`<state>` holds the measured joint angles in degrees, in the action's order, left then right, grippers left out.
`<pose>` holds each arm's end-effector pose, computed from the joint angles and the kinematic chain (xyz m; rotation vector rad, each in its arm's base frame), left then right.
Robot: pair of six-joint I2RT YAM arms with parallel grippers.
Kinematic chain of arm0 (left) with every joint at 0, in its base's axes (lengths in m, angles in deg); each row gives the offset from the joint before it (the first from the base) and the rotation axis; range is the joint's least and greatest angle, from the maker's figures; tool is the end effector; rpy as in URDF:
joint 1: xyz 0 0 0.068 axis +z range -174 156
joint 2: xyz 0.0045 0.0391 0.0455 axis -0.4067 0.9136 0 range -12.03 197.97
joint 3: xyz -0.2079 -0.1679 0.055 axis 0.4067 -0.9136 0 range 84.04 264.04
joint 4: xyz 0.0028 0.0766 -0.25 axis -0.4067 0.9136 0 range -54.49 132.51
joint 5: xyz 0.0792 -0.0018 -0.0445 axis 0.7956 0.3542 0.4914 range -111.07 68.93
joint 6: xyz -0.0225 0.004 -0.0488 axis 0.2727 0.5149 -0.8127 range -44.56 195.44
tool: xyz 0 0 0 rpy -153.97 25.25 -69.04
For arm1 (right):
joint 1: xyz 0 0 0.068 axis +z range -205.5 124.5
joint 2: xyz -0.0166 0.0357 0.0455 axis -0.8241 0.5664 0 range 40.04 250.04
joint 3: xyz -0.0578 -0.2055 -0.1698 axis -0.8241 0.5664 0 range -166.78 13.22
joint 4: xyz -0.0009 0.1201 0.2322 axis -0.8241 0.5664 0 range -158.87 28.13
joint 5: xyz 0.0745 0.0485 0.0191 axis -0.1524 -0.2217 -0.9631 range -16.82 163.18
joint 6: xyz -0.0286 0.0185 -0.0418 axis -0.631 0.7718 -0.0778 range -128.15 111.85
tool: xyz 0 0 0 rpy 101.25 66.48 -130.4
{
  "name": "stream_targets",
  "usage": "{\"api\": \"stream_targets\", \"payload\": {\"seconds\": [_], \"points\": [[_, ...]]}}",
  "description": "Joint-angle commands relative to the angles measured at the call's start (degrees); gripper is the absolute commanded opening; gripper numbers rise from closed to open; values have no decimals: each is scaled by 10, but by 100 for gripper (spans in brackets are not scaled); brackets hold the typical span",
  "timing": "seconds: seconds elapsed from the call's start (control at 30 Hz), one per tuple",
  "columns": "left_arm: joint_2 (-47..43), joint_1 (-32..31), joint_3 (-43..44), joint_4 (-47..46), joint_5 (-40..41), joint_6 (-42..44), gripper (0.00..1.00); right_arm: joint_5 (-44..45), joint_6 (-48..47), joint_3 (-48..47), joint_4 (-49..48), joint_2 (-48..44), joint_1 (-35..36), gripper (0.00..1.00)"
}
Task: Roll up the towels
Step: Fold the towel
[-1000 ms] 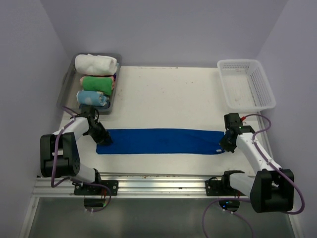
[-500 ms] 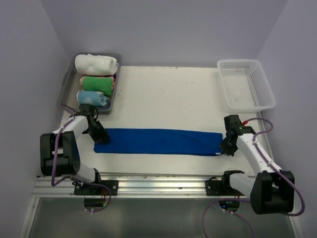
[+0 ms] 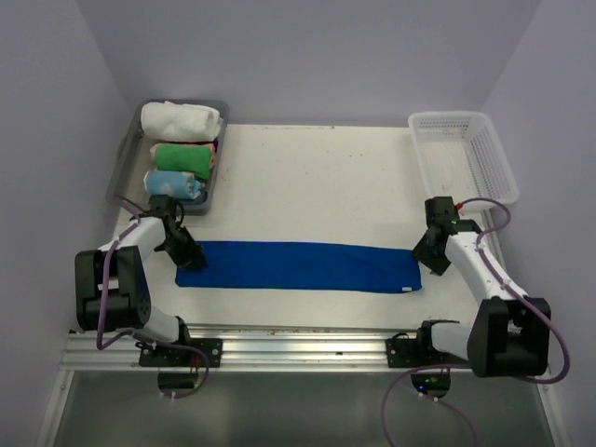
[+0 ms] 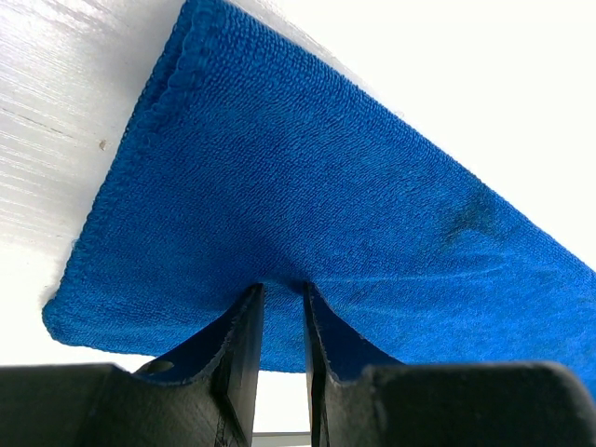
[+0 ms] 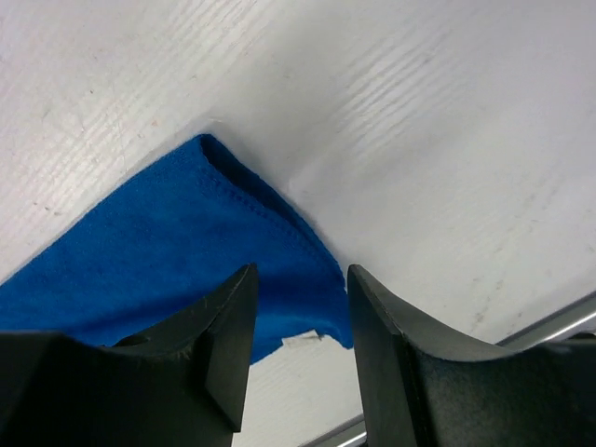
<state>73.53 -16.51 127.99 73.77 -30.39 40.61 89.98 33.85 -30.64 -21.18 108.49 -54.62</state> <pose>0.2405 0.0258 0.1515 -1.0605 2.7998 -0.2998 0.2038 -0.0072 0.2087 1.0214 2.5437 -0.2206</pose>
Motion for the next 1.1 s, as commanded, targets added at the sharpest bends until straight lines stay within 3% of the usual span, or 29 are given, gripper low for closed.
{"api": "stream_targets", "payload": {"seconds": [0.0,0.43,0.7,0.87,1.07], "points": [[-5,7,11,-4,22,16,27,-43,-70,-9,-65,47,-23,46],[-8,7,3,-7,16,14,27,-123,-150,-7,-168,127,-38,40],[-10,7,4,-5,14,13,26,-104,-144,-5,-179,136,-38,20],[-8,7,5,-5,14,13,26,-80,-141,-6,-169,113,-38,0],[-9,7,4,-4,15,13,26,-55,-133,-11,-162,94,-38,0]]}}
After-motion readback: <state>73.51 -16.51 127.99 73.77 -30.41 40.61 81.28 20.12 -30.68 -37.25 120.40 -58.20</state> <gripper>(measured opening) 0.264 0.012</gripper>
